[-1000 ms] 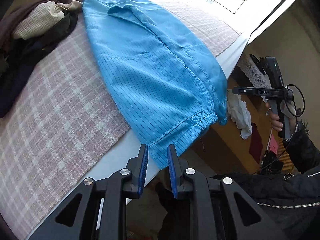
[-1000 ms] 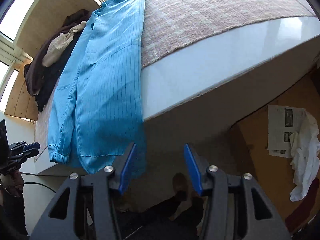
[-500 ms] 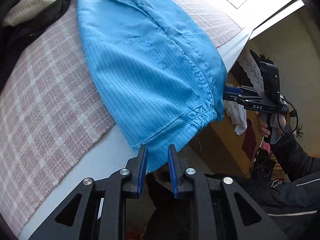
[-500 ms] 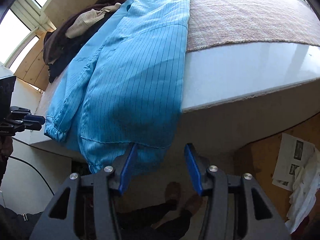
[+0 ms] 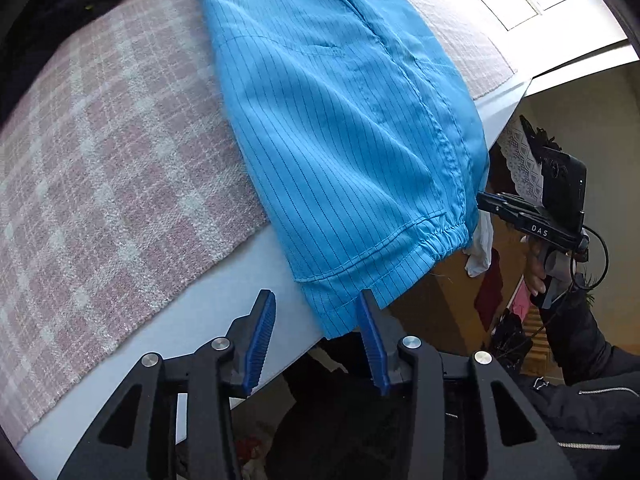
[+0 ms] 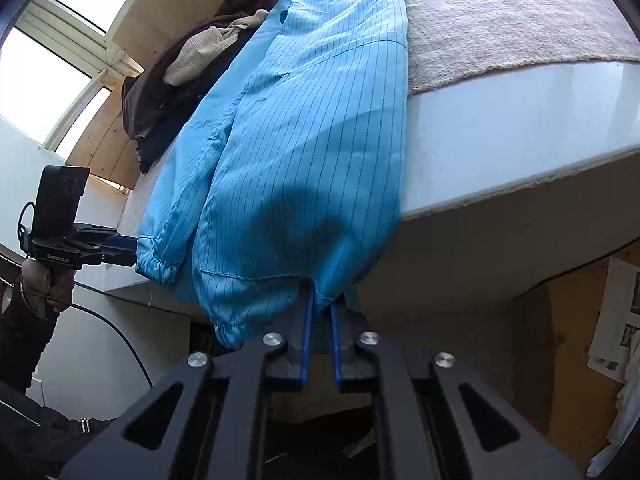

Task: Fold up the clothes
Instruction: 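Fold the hem end over toward the collar with both grippers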

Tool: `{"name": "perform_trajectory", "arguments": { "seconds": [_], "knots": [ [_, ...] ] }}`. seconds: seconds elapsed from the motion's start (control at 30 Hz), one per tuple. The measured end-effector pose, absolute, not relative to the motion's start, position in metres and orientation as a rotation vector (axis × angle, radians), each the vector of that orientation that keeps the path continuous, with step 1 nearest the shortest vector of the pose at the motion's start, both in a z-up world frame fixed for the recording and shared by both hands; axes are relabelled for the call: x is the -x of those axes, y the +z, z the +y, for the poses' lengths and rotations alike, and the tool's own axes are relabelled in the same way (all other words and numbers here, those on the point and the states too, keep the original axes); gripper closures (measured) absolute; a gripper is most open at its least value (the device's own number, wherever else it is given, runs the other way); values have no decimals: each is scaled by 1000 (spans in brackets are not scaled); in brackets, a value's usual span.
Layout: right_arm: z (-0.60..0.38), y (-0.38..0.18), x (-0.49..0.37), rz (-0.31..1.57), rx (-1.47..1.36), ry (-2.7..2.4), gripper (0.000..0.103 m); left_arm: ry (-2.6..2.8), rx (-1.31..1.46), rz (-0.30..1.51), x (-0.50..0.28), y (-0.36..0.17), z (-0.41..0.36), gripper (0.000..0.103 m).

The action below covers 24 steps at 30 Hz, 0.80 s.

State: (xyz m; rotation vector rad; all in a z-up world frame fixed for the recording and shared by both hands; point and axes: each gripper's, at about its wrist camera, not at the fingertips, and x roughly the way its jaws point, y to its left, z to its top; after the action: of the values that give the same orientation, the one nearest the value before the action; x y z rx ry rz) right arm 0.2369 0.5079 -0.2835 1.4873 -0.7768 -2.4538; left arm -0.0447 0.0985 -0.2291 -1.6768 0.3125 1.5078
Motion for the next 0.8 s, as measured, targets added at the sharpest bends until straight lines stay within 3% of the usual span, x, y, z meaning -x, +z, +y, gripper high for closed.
{"name": "perform_trajectory", "arguments": {
  "seconds": [0.2, 0.3, 0.33, 0.53, 0.8],
  "knots": [
    [500, -279, -232, -753, -1501, -2465, 96, 1437, 1690, 299, 44, -237, 117, 66],
    [496, -274, -231, -729, -1509, -2475, 96, 1424, 1668, 319, 42, -239, 125, 94],
    [496, -273, -232, -730, -1516, -2474, 96, 1423, 1660, 322, 42, -240, 127, 97],
    [500, -258, -230, -780, -1495, -2441, 99, 1416, 1592, 220, 42, -226, 129, 101],
    [513, -198, -216, -936, -1309, -2385, 99, 1361, 1508, -96, 70, -191, 130, 101]
  ]
}}
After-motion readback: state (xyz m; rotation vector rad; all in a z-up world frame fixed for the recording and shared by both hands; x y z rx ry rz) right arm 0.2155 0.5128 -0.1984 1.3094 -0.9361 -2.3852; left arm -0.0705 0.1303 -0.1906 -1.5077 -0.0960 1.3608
